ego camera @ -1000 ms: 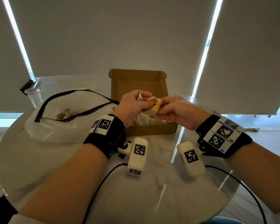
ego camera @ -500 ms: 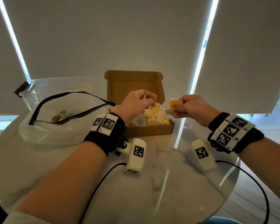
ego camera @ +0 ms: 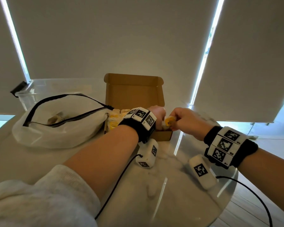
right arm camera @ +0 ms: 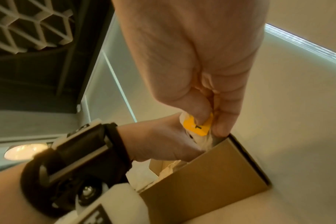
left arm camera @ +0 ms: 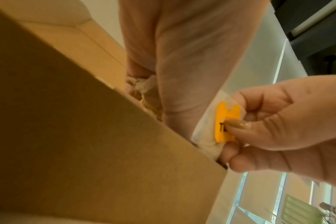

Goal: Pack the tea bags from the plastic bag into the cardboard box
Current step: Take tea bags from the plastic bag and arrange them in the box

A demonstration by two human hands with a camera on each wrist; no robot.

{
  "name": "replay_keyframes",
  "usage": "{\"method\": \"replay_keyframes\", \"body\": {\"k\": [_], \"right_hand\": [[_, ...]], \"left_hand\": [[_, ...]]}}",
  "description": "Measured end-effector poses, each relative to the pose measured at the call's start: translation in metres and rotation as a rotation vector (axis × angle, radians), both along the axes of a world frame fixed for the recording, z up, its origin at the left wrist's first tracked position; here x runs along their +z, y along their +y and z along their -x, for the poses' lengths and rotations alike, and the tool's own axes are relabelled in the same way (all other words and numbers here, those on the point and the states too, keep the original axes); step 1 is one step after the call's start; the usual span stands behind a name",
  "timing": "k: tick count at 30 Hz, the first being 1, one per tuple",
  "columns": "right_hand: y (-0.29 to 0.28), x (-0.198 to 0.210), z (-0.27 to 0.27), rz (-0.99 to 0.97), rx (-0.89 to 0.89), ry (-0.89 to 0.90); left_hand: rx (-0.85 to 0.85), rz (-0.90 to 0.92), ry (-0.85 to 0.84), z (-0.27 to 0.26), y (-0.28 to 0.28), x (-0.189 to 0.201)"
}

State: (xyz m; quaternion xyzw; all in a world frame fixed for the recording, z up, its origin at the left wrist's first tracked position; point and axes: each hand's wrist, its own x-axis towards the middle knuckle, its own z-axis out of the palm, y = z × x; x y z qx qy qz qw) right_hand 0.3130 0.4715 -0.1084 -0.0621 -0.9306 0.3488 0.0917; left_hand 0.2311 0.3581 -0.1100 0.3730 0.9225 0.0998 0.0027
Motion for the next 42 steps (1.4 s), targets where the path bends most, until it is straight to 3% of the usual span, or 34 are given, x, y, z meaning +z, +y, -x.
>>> {"method": "replay_keyframes", "body": {"k": [4,11,15,22,25,28,32,34,36,39,42], "right_hand": [[-0.006,0.004,0.004,-0.010,0.029,-0.079],[-0.013,0.003,0.013,0.220,-0.115,-0.016],[-0.014,-0.003,0.015,0.086,-0.078,0.027],[-0.012,0.009,0.014,-0.215,0.105,-0.131],[-0.010,0.007,0.022,-0.332,0.158,-0.174],[-0.010,0.005,0.028,-0.323,0.186,-0.190],[-0.012,0.005,0.034,-0.515,0.176,-0.149],[-0.011,0.007,0.034,-0.624,0.183,-0.190],[-0.011,0.010,0.033,-0.655,0.190,-0.210],[-0.019,0.017,0.031,-0.447,0.147,-0.049],[-0.045,0.023,0.023,-0.012,0.156,0.065]], "left_hand": [[0.024,-0.017,-0.007,0.008,-0.005,-0.006],[-0.005,-0.014,-0.041,0.012,-0.009,-0.011],[-0.004,0.005,-0.063,0.013,-0.011,-0.014],[0.075,0.023,-0.074,0.012,-0.011,-0.015],[0.055,0.028,-0.157,0.006,-0.013,-0.007],[0.055,-0.155,-0.388,0.002,-0.022,0.009],[0.063,-0.683,-0.710,-0.011,-0.046,0.029],[0.078,-0.862,-0.760,-0.015,-0.059,0.030],[0.070,-0.924,-0.732,-0.017,-0.072,0.026],[0.051,-1.038,-0.732,-0.019,-0.093,0.018],[0.075,-1.151,-0.714,-0.022,-0.111,0.011]]}}
